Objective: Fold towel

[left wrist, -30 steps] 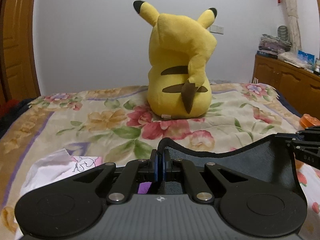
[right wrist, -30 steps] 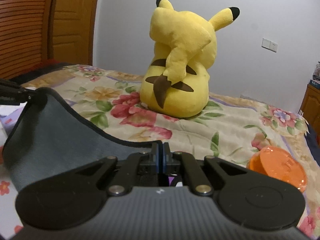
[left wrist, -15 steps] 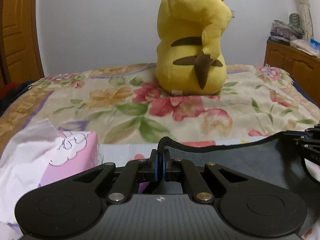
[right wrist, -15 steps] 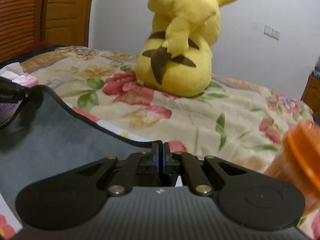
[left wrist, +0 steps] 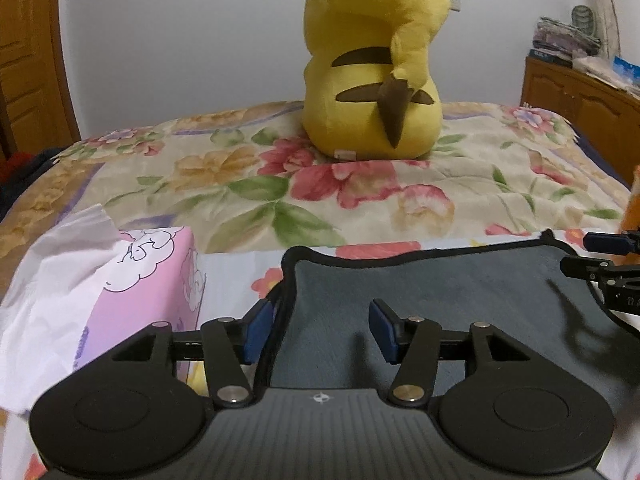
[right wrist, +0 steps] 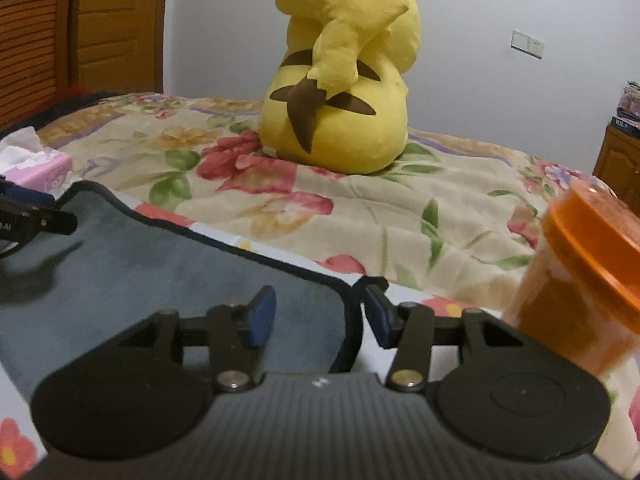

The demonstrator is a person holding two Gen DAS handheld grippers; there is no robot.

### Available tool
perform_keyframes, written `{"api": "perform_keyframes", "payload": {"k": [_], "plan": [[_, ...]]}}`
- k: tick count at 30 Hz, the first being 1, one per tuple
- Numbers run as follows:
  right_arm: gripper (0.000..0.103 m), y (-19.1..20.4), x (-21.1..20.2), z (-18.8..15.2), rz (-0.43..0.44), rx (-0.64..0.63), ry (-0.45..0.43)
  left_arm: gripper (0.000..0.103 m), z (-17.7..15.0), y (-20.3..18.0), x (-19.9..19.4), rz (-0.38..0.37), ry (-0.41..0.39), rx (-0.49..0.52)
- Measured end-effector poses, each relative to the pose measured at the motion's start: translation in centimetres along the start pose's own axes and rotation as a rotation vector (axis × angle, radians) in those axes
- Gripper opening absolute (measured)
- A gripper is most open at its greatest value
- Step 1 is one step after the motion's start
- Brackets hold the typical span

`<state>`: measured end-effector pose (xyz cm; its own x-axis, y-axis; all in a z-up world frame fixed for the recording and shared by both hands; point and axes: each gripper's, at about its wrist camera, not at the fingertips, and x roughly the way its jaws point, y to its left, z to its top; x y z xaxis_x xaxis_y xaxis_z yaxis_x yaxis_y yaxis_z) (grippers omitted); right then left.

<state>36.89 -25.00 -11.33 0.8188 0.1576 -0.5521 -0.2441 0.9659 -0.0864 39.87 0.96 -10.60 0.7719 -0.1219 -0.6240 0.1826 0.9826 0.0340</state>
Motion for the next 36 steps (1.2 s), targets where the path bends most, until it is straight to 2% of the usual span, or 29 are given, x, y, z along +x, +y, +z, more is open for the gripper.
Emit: {"api": "perform_keyframes", "payload": {"k": [3,5,7,9,11,18,24,36], "plan": [[0.052,0.2,-1.2,0.0,0.003,0.008,0.007,0.064,-0.1,-0.5,-1.5,-0.017,0.007,0.015],[0.059,0.2,-2.3,0.1,0.006,0.026,0.01,0.067,-0.2,-0.9,-2.4,-0.021,0.009,0.031],[0.065,0.2,-3.2,0.1,0.017,0.053,0.013,0.074,-0.3,-1.2,-3.5,-0.025,0.014,0.042],[0.066,0.2,-4.1,0.2,0.018,0.073,0.017,0.077,-0.4,-1.4,-4.7,-0.024,0.012,0.046],[0.079,0.3,-5.1,0.4,0.005,0.073,0.018,0.081,-0.4,-1.5,-5.9,-0.03,0.009,0.042],[0.103,0.4,-8.4,0.7,-0.007,0.087,0.001,0.094,-0.5,-1.9,-9.7,-0.022,-0.015,0.048],[0.103,0.9,-11.1,1.2,-0.021,0.09,-0.009,0.101,-0.6,-2.3,-12.9,-0.015,-0.043,0.06],[0.103,1.7,-16.7,2.0,-0.027,0.103,-0.054,0.103,-1.1,-3.2,-19.6,-0.034,-0.05,0.086]]}}
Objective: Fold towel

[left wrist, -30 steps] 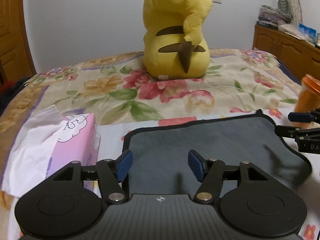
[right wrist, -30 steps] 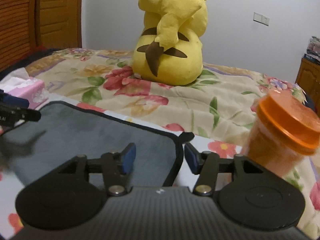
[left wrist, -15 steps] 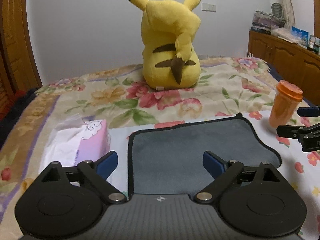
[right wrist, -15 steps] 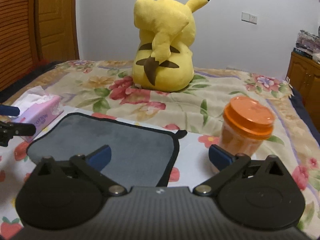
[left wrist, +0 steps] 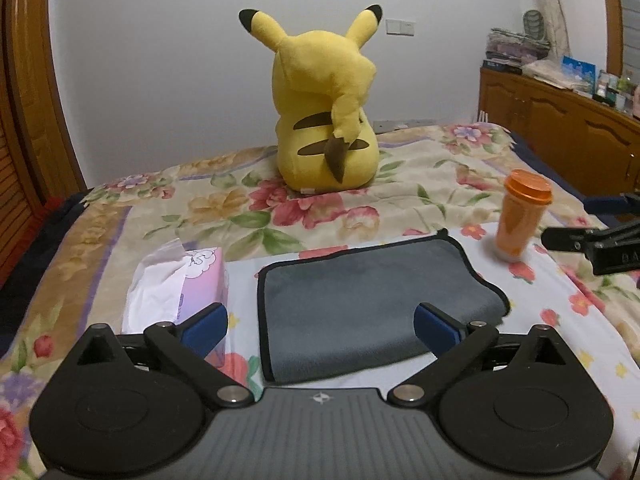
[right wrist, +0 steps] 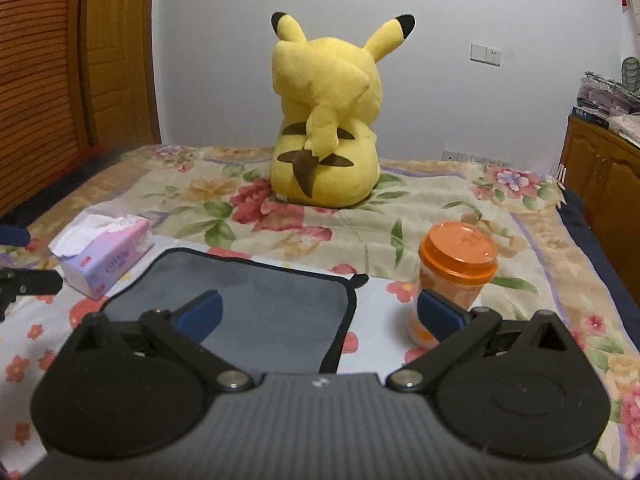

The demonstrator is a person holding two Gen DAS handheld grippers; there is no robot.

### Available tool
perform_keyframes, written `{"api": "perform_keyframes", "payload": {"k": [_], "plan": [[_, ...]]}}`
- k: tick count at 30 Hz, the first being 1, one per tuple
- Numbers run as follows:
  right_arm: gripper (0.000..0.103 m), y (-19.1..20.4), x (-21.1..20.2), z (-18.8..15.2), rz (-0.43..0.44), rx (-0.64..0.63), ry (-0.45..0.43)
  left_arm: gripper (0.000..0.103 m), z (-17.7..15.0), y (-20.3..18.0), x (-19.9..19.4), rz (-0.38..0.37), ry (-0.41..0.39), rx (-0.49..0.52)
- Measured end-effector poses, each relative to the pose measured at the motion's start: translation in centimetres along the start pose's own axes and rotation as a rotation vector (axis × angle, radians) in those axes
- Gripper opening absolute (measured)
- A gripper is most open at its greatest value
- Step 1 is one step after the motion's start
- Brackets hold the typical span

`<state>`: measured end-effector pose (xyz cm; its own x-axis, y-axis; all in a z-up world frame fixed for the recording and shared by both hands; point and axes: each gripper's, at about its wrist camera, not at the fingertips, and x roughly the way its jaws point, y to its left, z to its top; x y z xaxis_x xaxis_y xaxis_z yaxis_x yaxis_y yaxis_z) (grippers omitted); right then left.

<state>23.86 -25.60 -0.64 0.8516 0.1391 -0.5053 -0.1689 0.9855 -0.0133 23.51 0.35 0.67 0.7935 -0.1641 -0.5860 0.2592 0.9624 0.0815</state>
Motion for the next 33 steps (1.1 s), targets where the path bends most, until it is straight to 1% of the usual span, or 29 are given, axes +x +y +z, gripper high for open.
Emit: {"api": "perform_keyframes", "payload": {"k": [10,22,33], "plan": [[0.103,0.6,-4.7,0.2,0.021,0.01,-0.01,0.103,-0.7,-1.1,-5.3,-0.009,-0.01,0.014],[0.103,1.7,-9.5,0.0,0.044,0.005,-0.035,0.103,-1.4,-2.1,-11.1,0.015,-0.021,0.032],[0.103,1.9,-14.0,-0.1,0.049,0.014,-0.069,0.103,-1.7,-3.4,-15.9,0.017,-0.051,0.015]]}}
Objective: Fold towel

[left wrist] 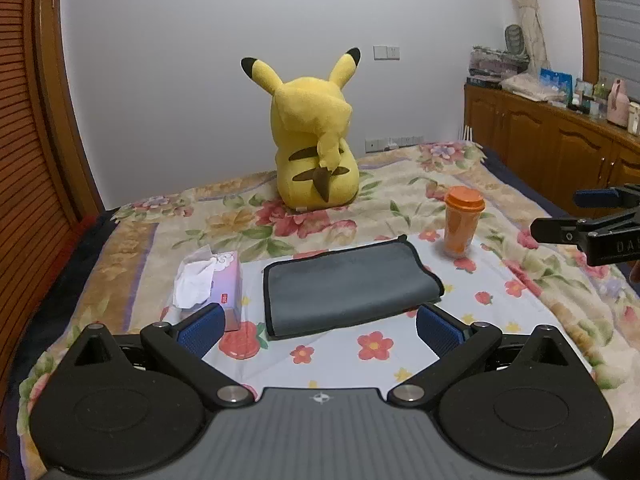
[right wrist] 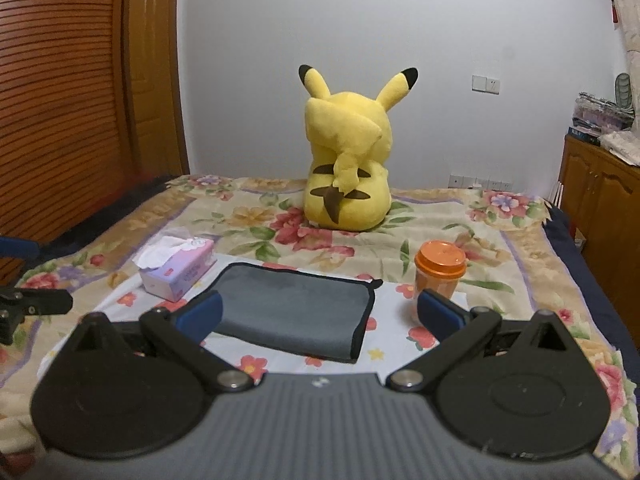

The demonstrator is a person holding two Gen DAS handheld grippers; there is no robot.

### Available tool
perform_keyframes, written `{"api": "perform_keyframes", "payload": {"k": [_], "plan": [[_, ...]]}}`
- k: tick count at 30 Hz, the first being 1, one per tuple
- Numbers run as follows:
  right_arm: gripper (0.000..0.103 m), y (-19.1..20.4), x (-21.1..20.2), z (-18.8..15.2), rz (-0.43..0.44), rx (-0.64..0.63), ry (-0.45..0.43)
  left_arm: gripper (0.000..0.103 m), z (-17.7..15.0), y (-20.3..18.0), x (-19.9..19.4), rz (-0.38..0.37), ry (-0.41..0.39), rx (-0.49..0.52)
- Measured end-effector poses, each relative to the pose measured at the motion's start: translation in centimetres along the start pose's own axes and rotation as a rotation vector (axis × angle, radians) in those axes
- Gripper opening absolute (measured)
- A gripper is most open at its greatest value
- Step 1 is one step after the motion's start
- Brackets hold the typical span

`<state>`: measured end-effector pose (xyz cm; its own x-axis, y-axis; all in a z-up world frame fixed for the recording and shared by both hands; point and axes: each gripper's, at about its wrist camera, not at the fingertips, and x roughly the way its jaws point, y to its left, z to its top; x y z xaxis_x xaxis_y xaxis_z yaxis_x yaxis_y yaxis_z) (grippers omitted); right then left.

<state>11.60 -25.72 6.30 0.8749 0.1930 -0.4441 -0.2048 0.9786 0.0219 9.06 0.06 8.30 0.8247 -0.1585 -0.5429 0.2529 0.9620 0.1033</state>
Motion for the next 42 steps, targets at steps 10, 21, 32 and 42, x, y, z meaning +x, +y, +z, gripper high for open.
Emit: {"api": "perform_keyframes", "payload": {"k": [10,21,32,42], "plan": [[0.103,0.6,-2.6,-1.3,0.002,0.016,-0.012,0.103,-1.3,-1.0,-2.4,0.007,-0.02,-0.045],[0.103,1.3,-3.9,-3.1,0.006,0.047,-0.007,0.103,-4.3,-1.7,-2.7,0.019,0.012,-0.082],[0.103,2.1,-3.9,-6.0,0.004,0.068,0.03,0.103,-7.2,-2.3,-2.2,0.019,0.045,-0.091],[0.103,3.7,-3.5,-8.3,0.024,0.047,0.069,0.103,-10.2,-3.3,-0.8,0.033,0.094,-0.095]]}}
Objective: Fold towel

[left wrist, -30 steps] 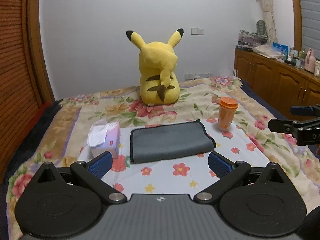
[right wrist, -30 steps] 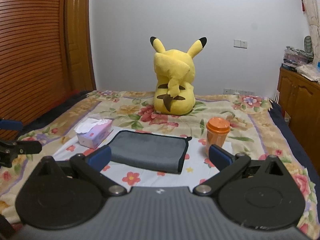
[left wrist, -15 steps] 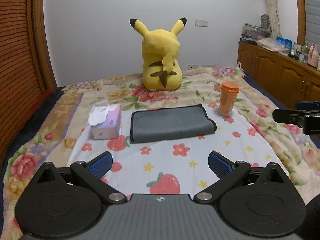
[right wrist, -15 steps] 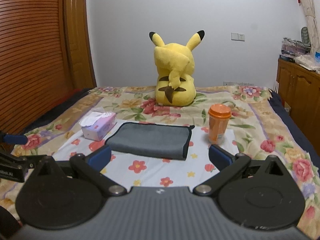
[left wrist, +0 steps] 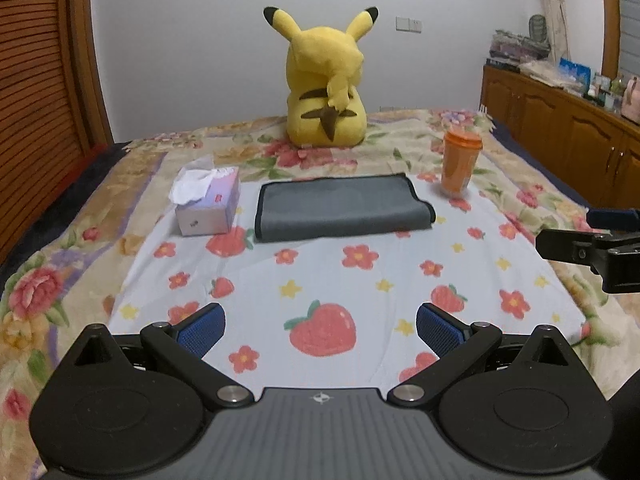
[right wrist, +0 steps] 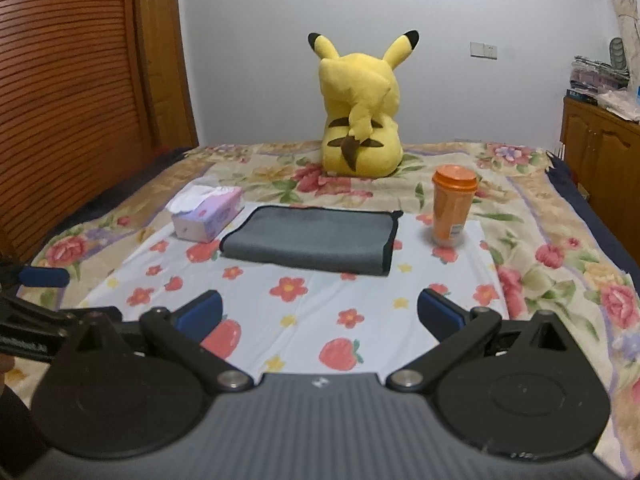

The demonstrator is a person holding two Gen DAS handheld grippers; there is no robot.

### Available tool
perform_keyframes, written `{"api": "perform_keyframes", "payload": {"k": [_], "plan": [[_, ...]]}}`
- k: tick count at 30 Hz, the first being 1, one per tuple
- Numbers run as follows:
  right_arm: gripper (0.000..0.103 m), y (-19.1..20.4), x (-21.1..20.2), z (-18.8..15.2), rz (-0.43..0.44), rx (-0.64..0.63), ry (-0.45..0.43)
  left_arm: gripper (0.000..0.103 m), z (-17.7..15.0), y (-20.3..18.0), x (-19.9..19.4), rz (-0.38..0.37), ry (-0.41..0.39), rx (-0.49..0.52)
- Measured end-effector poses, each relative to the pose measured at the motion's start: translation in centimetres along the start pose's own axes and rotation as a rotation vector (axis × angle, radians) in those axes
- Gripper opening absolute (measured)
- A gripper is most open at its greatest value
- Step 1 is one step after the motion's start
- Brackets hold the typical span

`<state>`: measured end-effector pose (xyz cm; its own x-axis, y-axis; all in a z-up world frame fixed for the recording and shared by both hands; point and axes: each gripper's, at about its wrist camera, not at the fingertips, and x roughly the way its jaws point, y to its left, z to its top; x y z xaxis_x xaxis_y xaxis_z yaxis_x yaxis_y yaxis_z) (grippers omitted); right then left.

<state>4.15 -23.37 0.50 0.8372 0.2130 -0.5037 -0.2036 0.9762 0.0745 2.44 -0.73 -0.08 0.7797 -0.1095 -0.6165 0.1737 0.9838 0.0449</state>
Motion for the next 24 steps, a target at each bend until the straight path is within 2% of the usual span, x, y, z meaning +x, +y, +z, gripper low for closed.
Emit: {"api": "perform_keyframes", "payload": {"k": [8,20,24], "plan": [[0.103,0.2,0.8,-1.9,-0.01,0.001,0.012,0.103,-1.4,0.2,1.2,0.01,0.021,-0.009],[0.103,-0.5,1.8,-3.6,-0.035,0.021,0.016,0.103,-2.9,0.2,2.3,0.018,-0.009,-0.003],[0.103,-0.7,2.2,-3.7,-0.051,0.023,0.029,0.103,-2.9,0.7,2.3,0.015,-0.015,-0.036]]}}
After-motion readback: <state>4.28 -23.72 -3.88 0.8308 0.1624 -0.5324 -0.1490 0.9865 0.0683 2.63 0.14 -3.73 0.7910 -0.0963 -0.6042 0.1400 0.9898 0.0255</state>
